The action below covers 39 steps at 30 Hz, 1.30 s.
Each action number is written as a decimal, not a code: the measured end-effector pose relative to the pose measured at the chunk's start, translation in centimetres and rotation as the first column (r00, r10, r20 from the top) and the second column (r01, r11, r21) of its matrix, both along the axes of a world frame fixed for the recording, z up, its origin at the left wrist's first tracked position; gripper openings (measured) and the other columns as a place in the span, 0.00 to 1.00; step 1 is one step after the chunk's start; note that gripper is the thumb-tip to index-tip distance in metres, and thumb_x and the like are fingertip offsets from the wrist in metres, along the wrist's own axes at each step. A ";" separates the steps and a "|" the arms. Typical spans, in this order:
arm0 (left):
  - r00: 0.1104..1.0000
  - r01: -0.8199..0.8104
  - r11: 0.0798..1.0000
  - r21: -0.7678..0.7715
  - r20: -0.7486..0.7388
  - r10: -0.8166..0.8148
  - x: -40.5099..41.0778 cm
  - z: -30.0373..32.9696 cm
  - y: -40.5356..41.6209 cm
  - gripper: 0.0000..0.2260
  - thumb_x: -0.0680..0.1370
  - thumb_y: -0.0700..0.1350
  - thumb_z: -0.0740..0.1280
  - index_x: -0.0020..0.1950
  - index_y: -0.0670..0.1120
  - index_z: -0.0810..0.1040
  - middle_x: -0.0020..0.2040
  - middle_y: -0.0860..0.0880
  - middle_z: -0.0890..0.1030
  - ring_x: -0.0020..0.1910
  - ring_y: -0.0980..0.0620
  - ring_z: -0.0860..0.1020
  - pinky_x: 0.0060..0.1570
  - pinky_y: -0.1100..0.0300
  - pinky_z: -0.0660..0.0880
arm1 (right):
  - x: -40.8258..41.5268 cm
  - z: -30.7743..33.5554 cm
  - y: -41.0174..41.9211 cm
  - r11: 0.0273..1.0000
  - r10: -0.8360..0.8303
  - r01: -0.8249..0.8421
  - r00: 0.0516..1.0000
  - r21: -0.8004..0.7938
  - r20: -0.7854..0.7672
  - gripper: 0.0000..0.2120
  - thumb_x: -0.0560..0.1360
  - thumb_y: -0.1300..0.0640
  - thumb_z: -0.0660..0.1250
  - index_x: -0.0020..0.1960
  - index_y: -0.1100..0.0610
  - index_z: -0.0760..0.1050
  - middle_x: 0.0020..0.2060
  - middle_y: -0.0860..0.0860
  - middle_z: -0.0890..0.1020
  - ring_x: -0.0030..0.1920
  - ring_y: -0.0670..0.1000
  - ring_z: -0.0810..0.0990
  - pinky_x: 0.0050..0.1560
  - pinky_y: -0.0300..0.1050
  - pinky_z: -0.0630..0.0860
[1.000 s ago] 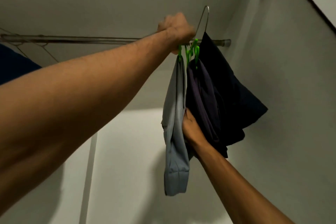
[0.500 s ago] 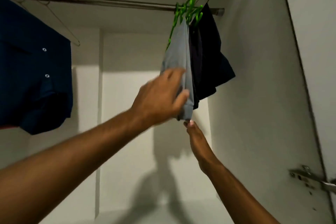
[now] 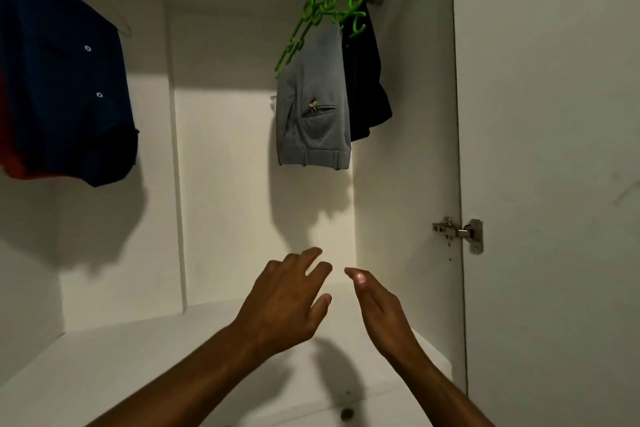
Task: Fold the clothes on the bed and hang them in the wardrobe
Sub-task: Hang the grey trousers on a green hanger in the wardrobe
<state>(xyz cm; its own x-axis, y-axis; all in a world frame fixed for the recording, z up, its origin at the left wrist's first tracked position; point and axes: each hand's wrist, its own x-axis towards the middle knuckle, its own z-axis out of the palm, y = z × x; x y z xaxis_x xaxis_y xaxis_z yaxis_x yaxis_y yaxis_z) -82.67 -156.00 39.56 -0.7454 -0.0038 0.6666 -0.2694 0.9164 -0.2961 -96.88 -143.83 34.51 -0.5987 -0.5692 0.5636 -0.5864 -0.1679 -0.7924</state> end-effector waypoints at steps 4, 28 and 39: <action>0.999 0.029 1.000 -0.010 0.019 -0.029 0.0 -2.0 3.2 0.17 0.75 0.58 0.59 0.59 0.53 0.77 0.63 0.48 0.80 0.52 0.48 0.82 0.43 0.53 0.80 | 0.3 -0.9 4.1 0.995 -0.103 0.102 0.994 -0.015 -0.037 0.20 0.80 0.38 0.50 0.64 0.40 0.75 0.59 0.34 0.79 0.61 0.32 0.74 0.63 0.32 0.69; 0.846 0.533 0.836 -0.129 0.054 -0.531 -14.8 -3.9 34.5 0.28 0.80 0.54 0.64 0.77 0.47 0.62 0.78 0.42 0.63 0.74 0.43 0.66 0.68 0.45 0.69 | -3.5 -4.3 37.0 0.392 -0.838 0.811 0.120 -0.435 -0.532 0.23 0.74 0.59 0.64 0.69 0.56 0.69 0.75 0.59 0.66 0.78 0.62 0.57 0.73 0.70 0.50; 0.827 0.560 0.798 -0.222 0.208 -0.523 -15.2 -4.4 42.2 0.30 0.80 0.54 0.64 0.79 0.48 0.61 0.81 0.43 0.56 0.77 0.42 0.59 0.69 0.43 0.65 | -5.3 -5.3 44.8 0.364 -0.918 0.904 0.389 -0.225 0.078 0.33 0.79 0.55 0.67 0.78 0.52 0.53 0.75 0.60 0.63 0.73 0.65 0.63 0.70 0.66 0.64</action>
<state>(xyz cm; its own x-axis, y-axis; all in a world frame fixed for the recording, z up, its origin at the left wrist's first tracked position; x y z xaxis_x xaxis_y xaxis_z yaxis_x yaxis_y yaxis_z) -97.88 -113.84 35.19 -0.6515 0.5865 0.4812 0.3053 0.7833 -0.5415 -102.18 -99.07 29.21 -0.6467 0.4315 0.6290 -0.5213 0.3519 -0.7774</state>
